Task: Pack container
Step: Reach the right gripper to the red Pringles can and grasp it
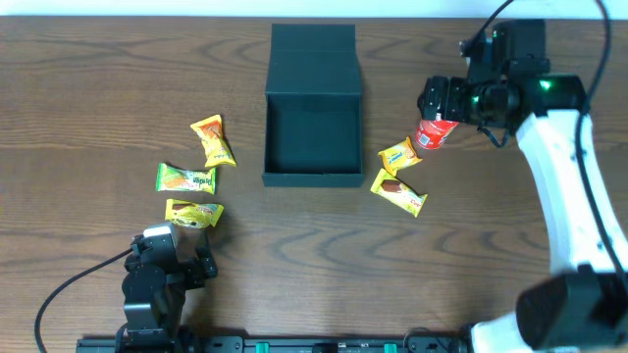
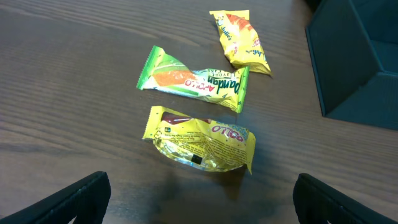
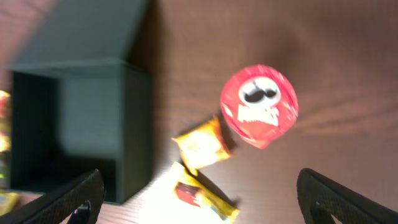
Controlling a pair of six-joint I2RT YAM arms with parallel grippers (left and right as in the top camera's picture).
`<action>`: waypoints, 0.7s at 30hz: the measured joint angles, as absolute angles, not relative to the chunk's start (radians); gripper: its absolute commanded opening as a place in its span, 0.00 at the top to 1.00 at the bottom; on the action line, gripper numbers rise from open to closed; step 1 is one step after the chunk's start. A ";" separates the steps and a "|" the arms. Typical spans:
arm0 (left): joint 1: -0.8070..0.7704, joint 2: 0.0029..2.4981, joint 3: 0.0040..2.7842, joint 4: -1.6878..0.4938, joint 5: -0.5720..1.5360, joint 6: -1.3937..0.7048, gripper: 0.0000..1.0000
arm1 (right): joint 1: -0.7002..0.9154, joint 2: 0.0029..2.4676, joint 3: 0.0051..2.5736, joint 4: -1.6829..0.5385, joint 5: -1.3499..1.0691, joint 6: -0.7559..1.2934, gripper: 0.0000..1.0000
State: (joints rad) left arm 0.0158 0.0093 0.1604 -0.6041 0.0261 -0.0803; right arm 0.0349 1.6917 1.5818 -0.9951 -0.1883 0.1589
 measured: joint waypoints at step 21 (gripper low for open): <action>0.016 0.009 0.160 -0.604 0.026 -0.080 0.05 | 0.015 1.920 1.584 -0.925 0.001 0.094 0.01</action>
